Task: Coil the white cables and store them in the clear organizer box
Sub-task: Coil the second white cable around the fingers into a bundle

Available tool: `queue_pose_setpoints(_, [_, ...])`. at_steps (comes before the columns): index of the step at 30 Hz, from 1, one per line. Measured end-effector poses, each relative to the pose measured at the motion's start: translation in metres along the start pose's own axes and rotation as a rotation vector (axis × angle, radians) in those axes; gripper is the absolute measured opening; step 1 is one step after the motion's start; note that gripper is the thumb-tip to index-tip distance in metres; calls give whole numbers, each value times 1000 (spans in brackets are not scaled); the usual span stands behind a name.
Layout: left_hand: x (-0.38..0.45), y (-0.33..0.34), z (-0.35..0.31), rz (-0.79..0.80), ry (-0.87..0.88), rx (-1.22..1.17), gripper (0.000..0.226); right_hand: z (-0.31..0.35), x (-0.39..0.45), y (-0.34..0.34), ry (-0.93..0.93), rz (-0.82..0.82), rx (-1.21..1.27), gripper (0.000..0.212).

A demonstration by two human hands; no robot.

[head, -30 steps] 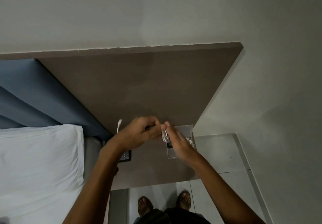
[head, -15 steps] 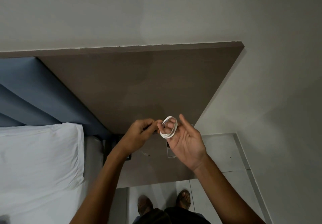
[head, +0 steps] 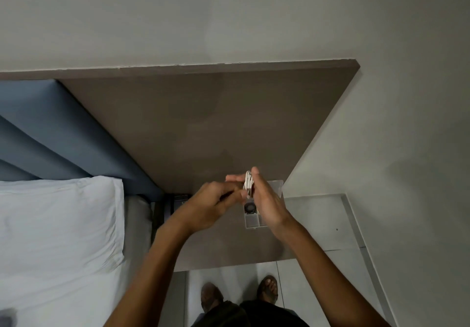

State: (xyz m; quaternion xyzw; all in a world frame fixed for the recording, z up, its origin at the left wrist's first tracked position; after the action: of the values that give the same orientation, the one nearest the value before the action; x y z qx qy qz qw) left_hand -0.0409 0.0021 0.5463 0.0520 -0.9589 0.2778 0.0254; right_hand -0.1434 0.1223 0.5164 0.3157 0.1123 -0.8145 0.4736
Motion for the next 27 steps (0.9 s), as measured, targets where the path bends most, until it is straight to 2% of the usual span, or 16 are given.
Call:
queue_pose_setpoints(3, [5,-17,1,-28,23,48,32,-3,-2,2,115,78,-54,100])
queue_pose_setpoints(4, [6,-20,2,-50,40,30,32,-3,-3,3,107,107,-62,99])
queue_pose_setpoints(6, [8,-23,1,-97,79,-8,30,0,-5,7,38,125,-68,75])
queue_pose_setpoints(8, [8,-21,1,-147,98,-37,25,4,-9,14,-15,127,-58,63])
queue_pose_setpoints(13, [5,-12,11,-262,82,-256,30,-5,-7,15,-60,178,-4,70])
queue_pose_setpoints(16, [1,-6,18,-347,85,-431,27,-8,-6,15,-25,233,65,62])
queue_pose_setpoints(20, [-9,-3,36,-515,-21,-549,28,-10,-7,16,39,300,177,50])
queue_pose_setpoints(24, [-15,7,39,-528,-144,-714,42,-13,-7,18,59,328,225,55])
queue_pose_setpoints(27, [-16,17,38,-538,-177,-747,47,-12,-10,18,26,332,277,40])
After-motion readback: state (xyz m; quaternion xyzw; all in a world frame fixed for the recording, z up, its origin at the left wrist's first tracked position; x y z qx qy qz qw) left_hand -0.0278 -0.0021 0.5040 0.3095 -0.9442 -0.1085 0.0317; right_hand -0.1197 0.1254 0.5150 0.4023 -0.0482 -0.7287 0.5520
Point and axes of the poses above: each hand's wrist, its own x-axis towards the middle knuckle, its own y-axis out of the palm, z = x × y, the point moved 3 cm from there along x, towards the middle knuckle, and after that the axes turned 15 degrees about y, right-handed, at the moved point
